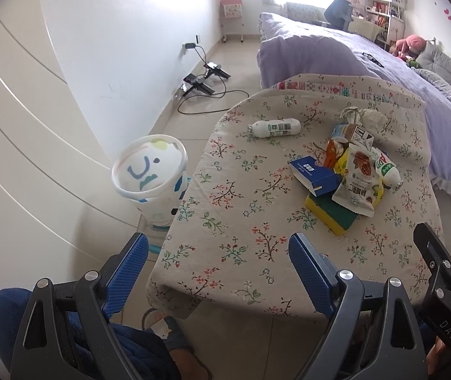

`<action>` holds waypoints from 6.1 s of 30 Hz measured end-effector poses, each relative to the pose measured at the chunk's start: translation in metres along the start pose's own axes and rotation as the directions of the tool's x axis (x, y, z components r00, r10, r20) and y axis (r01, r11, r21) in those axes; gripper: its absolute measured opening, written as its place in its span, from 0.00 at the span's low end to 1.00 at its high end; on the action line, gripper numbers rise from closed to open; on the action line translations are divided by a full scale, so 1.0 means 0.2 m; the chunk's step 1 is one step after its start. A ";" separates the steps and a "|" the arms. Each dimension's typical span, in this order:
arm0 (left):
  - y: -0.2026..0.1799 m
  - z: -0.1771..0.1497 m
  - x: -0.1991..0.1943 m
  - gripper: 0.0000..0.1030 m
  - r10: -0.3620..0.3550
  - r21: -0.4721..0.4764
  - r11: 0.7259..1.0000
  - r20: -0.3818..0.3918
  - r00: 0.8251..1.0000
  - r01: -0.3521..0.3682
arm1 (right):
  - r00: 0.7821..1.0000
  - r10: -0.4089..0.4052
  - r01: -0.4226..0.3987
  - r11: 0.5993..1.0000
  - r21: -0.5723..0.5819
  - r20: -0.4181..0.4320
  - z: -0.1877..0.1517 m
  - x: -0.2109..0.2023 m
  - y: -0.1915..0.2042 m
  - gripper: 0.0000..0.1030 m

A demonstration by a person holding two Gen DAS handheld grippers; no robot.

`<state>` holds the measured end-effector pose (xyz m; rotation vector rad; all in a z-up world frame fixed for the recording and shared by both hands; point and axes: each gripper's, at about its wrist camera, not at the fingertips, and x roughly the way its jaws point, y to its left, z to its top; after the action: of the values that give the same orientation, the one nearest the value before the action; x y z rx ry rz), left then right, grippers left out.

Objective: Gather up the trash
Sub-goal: 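Move both tools toward the trash pile on the floral cloth, then grasp the blue biscuit box with left tool while right tool grasps white yogurt bottle, then carry both items to the white bucket and open both tools to drop them, then return both tools to the trash pile, then grasp the green-yellow sponge with left tool while right tool grasps a wrapper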

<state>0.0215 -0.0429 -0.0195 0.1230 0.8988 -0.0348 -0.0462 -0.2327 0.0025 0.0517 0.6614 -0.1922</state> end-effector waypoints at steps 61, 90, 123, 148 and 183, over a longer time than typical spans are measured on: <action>-0.49 0.51 1.15 0.50 -0.604 -0.352 0.791 -0.327 0.727 0.500 | 0.822 0.330 -0.090 0.881 0.465 -0.465 0.27 1.20 -0.63 0.34; 0.03 0.61 0.81 0.50 -0.497 -0.218 0.862 -0.183 0.848 0.458 | 0.944 0.296 -0.217 0.889 0.403 -0.146 0.40 0.67 -0.43 0.34; 1.09 0.33 1.62 0.51 -0.411 -0.655 0.753 -0.397 0.821 0.060 | 0.698 0.567 -0.549 0.816 0.181 -0.438 0.44 1.48 1.29 0.34; 0.97 0.58 1.23 0.46 -0.291 -0.584 0.807 -0.268 0.919 0.086 | 0.739 0.547 -0.562 0.823 0.087 -0.394 0.49 1.20 1.09 0.48; -0.46 0.25 1.01 0.62 -0.605 -0.313 0.796 -0.440 0.664 0.518 | 0.860 0.311 -0.234 0.945 0.229 -0.405 0.29 0.98 -0.24 0.38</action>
<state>0.1786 -0.1358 -0.1556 -0.3298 1.4624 -0.5389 0.1314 -0.3177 -0.0710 0.3641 1.0769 0.0443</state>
